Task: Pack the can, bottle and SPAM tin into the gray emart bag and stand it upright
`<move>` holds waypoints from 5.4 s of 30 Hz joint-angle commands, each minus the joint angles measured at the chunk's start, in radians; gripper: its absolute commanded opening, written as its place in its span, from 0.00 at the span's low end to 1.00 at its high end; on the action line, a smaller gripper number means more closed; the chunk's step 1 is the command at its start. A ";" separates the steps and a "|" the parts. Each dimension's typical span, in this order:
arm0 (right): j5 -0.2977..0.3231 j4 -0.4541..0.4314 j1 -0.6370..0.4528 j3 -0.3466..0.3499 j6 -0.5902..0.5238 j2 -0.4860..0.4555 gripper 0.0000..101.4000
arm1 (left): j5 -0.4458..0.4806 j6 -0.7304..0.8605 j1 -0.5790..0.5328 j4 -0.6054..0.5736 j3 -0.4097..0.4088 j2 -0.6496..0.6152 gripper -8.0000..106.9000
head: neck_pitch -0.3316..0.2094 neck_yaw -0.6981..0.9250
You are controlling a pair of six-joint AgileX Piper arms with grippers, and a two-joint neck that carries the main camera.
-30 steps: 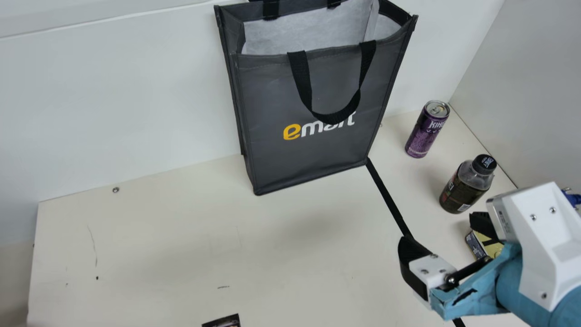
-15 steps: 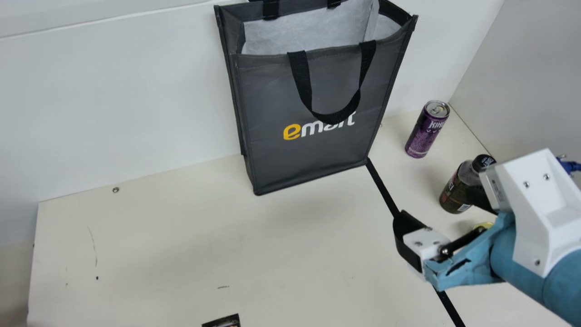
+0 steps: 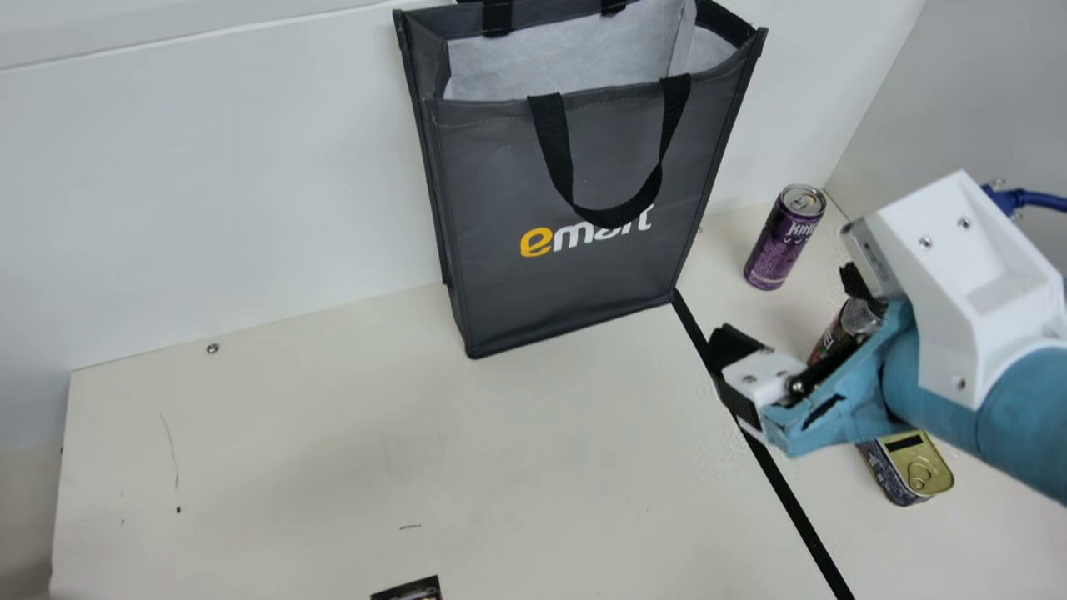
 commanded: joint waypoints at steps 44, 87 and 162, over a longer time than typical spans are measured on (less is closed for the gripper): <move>0.010 0.178 -0.059 -0.579 -0.525 0.497 0.94 | 0.000 0.000 0.000 0.000 0.000 0.000 0.85 | -0.021 -0.001; 0.010 0.477 -0.083 -0.732 -0.765 0.824 0.74 | 0.000 0.000 0.000 0.000 0.000 0.000 0.85 | -0.021 -0.001; 0.010 0.386 0.044 -0.489 -0.736 0.394 0.00 | 0.000 0.000 0.000 0.000 0.000 0.000 0.85 | -0.021 -0.001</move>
